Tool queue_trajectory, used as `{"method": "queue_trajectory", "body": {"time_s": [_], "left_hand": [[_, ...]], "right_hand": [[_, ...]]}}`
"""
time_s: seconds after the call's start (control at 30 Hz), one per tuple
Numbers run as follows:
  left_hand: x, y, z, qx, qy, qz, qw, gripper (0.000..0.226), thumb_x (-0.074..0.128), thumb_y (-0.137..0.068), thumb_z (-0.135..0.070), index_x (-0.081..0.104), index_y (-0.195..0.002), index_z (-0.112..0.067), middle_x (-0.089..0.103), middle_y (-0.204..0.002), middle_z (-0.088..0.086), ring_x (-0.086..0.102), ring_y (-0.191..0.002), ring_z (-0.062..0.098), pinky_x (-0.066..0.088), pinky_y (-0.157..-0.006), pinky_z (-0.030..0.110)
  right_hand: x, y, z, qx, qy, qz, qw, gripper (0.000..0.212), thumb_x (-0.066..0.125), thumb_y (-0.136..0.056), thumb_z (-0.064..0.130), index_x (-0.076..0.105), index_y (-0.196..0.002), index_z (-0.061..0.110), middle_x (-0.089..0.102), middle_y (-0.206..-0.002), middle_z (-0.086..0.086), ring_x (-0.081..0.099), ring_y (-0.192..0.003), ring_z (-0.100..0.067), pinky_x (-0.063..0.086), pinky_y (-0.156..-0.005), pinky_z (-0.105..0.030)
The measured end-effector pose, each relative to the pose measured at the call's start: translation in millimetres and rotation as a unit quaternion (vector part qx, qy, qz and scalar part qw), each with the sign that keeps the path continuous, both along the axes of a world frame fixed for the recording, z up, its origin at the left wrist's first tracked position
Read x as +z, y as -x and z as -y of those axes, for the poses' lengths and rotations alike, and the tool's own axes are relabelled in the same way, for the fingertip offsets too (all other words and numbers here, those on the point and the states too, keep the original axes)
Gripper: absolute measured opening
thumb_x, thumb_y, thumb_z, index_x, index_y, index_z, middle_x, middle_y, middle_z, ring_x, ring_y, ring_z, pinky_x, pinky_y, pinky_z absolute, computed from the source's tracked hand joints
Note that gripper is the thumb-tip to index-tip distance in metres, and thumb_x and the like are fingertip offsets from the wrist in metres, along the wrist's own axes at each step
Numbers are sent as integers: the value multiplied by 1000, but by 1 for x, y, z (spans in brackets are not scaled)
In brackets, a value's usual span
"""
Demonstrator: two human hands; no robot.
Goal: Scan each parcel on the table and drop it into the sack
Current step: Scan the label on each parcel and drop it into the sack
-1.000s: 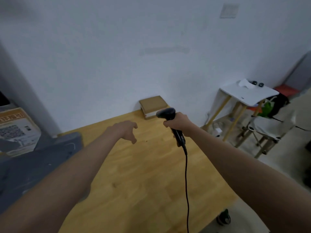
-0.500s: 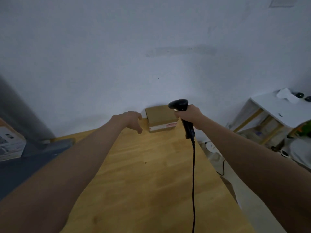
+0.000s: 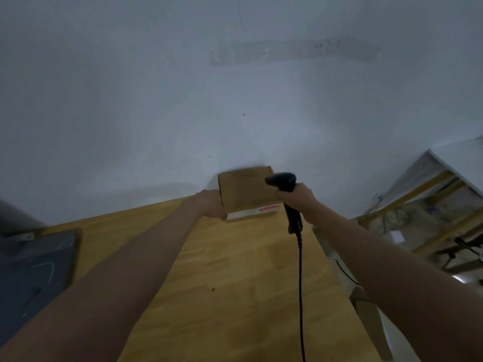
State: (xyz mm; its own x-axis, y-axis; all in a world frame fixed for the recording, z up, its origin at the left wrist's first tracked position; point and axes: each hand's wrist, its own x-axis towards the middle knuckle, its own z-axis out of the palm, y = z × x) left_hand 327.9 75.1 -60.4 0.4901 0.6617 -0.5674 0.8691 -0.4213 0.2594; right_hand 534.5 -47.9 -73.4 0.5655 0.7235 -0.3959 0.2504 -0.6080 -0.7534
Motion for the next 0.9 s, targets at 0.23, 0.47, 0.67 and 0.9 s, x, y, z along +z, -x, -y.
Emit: {"method": "queue_trajectory", "body": {"time_s": [0.23,0.47,0.67,0.9], "left_hand": [[-44,-17,-8,227,197,162,940,72,75,-87,-25,39,-146,-5,46,-136,-1,46,-113,16,38,-88,26],[-63,-2,-9,266,277,236,892,118,90,-41,-53,45,-145,-18,56,-134,-5,53,-118,15,42,-79,23],[-26,43,16,256,303,220,891,115,90,-46,-50,43,-144,-12,53,-138,-3,47,-126,15,34,-103,28],[8,124,56,230,285,219,904,105,91,-51,-52,48,-140,-16,53,-139,-4,46,-131,17,35,-108,32]], "right_hand": [[-56,-5,-13,14,-62,-95,993,27,66,-95,24,59,-120,17,62,-97,-3,61,-90,-18,50,-72,-28],[-59,0,-8,-23,-52,-121,991,23,66,-95,23,65,-103,1,55,-87,-11,56,-87,-26,46,-78,-37],[-30,33,21,13,-58,-118,991,32,67,-94,25,66,-110,-2,56,-88,-12,55,-85,-26,45,-75,-35],[23,102,70,60,-61,-104,991,25,68,-95,26,64,-99,1,53,-80,-8,51,-75,-22,41,-66,-30]]}}
